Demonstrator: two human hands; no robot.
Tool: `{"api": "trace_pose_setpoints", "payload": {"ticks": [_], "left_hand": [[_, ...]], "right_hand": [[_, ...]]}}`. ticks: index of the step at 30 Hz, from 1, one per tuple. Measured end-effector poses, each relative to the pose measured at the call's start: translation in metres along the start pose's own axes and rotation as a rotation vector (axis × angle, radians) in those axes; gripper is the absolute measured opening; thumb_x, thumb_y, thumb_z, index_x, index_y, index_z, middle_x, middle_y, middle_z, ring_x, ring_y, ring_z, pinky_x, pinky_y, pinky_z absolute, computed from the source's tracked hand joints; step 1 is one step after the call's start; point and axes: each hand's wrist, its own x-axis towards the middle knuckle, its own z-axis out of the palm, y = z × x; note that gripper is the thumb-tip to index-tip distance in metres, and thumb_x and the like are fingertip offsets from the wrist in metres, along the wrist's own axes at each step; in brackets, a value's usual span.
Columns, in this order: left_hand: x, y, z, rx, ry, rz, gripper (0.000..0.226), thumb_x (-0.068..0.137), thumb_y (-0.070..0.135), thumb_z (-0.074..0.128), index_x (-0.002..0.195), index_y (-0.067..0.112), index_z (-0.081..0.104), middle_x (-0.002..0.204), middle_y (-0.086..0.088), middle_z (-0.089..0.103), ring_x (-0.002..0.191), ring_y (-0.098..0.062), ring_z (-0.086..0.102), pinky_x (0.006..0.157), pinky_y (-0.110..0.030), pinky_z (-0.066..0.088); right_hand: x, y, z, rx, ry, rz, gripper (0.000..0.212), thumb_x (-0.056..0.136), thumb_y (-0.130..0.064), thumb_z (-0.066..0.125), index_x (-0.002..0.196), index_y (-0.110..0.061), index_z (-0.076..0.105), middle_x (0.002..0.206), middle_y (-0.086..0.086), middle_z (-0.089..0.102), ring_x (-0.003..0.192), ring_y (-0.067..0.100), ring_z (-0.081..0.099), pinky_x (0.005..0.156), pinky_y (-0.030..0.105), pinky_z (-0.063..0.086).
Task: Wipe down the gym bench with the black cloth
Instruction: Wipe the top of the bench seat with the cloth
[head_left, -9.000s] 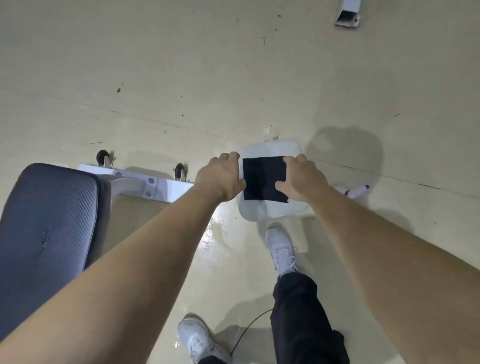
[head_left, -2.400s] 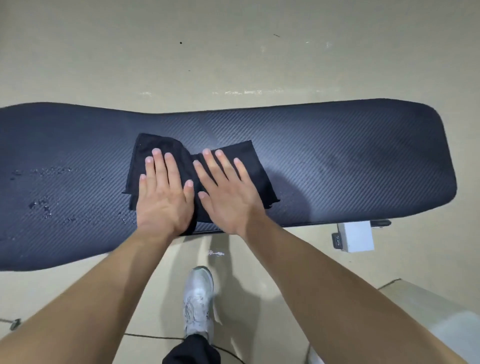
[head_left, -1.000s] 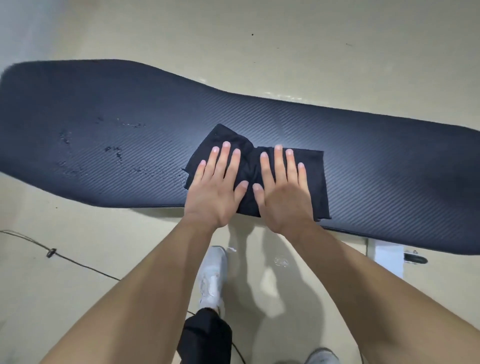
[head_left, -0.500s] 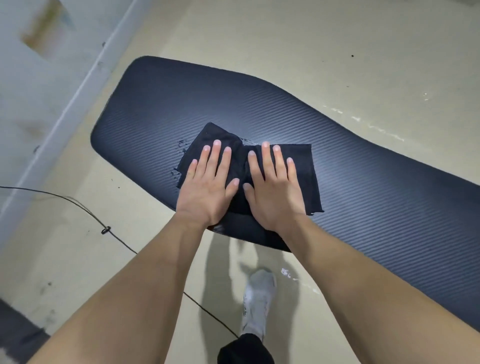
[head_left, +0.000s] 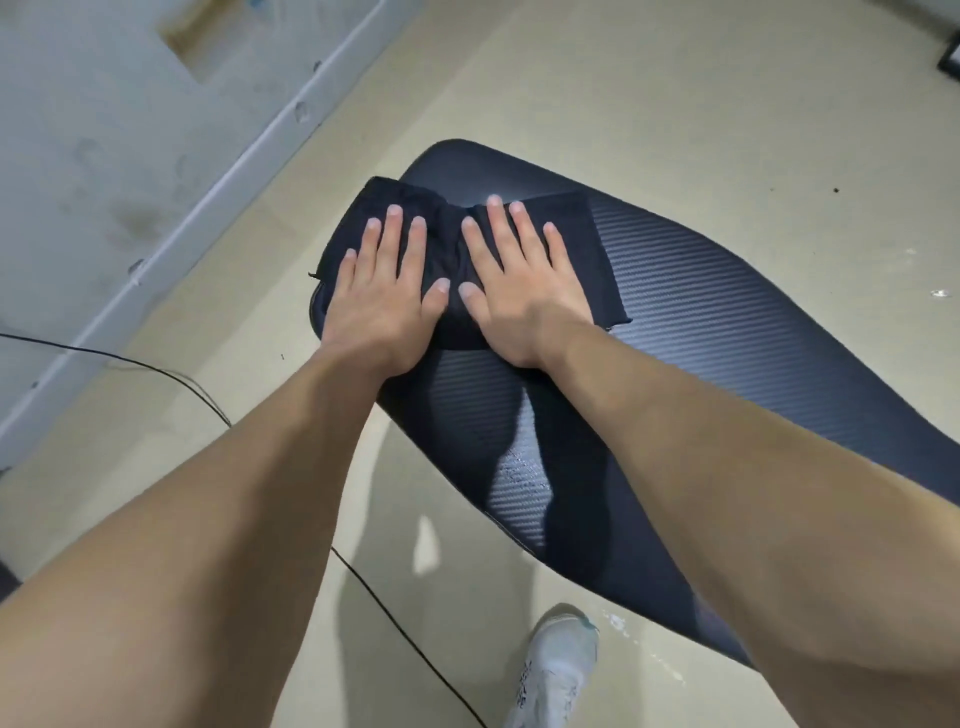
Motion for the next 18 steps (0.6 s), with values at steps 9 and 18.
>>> {"api": "trace_pose_setpoints", "payload": {"ticks": [9,18], "left_hand": [[0.021,-0.009,-0.009,-0.02,0.009,-0.092,0.066,0.1,0.05,0.012,0.157,0.021,-0.006,0.166,-0.005,-0.008,0.152,-0.026,-0.005,0.122,-0.046,0.005],[-0.083,0.041,0.026,0.002,0.053,-0.161,0.068,0.101,0.044,0.021,0.157,0.011,0.0,0.165,-0.013,-0.007,0.152,-0.032,-0.003,0.122,-0.048,0.007]], "right_hand": [[0.044,-0.003,-0.014,-0.041,-0.009,-0.052,0.065,0.101,-0.049,0.011,0.157,-0.022,-0.009,0.164,0.007,-0.019,0.151,0.025,-0.017,0.122,0.049,-0.005],[-0.057,-0.004,0.009,-0.018,-0.037,-0.135,0.064,0.101,-0.049,0.013,0.157,-0.025,-0.007,0.165,0.005,-0.017,0.151,0.023,-0.015,0.122,0.047,-0.005]]}}
